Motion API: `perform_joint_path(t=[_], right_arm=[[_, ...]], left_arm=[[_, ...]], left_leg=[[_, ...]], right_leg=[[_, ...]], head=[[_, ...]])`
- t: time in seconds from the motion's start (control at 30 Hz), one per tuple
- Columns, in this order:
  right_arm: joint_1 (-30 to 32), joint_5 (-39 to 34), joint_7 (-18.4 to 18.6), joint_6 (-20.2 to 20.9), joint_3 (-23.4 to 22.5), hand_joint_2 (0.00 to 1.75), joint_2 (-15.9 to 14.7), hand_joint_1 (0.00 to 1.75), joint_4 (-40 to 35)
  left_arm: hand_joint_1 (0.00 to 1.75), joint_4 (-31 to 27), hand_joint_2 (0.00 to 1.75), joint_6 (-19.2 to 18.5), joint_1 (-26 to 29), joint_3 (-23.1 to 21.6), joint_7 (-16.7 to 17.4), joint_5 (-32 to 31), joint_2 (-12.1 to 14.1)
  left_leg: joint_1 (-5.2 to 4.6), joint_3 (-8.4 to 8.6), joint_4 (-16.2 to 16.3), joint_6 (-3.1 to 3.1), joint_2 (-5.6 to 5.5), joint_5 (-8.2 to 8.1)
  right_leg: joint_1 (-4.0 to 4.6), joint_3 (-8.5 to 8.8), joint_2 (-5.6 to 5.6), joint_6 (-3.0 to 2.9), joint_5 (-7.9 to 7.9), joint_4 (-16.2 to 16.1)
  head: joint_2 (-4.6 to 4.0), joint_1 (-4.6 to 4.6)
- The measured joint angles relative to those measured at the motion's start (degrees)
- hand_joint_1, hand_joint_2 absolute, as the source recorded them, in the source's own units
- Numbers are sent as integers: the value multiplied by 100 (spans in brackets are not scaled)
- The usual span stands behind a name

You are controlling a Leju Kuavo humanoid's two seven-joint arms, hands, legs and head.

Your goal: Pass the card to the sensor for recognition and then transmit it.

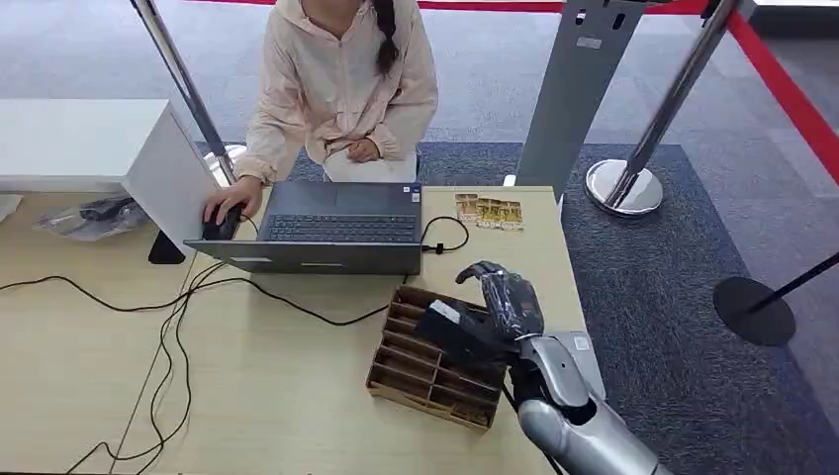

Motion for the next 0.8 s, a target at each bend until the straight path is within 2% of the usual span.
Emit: perform_joint_path(t=[0.23, 0.33, 0.37, 0.43, 0.53, 0.63, 0.8], right_arm=[[-28, 81, -26, 4, 0, 175, 2, 89, -9], [-36, 81, -26, 7, 2, 175, 2, 75, -9], [-36, 81, -26, 7, 2, 175, 2, 58, -9], [-35, 83, -26, 31, 2, 175, 0, 45, -11], [-28, 100, 39, 136, 0, 175, -59, 37, -99], [-24, 138, 125, 269, -17, 175, -181, 37, -231], [-3, 229, 225, 603, -92, 175, -367, 16, -524]], left_arm=[[0, 0, 0, -4, -1, -2, 7, -13, 0], [0, 0, 0, -28, -1, -4, 13, -9, 0], [0, 0, 0, -39, 0, -4, 17, -4, 2], [0, 0, 0, -39, 0, -4, 20, 4, 2], [0, 0, 0, -37, 1, -4, 35, 20, 4], [0, 0, 0, -31, 3, -4, 50, 22, 4], [0, 0, 0, -15, 4, -4, 52, 39, 13]], left_leg=[[0, 0, 0, 0, 0, 0], [0, 0, 0, 0, 0, 0], [0, 0, 0, 0, 0, 0], [0, 1, 0, 0, 0, 0], [0, 1, 1, 0, 0, 0], [0, 1, 3, 0, 0, 0], [0, 1, 5, 0, 0, 0]], right_leg=[[0, 0, 0, 0, 0, 0], [0, 0, 0, 0, 0, 0], [0, 0, 0, 0, 0, 0], [0, 0, 0, 0, 0, 0], [0, 0, 0, 0, 0, 0], [0, 0, 0, 0, 0, 0], [0, 1, 0, 0, 1, 0]], head=[[0, -2], [0, 0], [0, 0], [0, 0], [0, 0], [0, 0], [0, 0]])
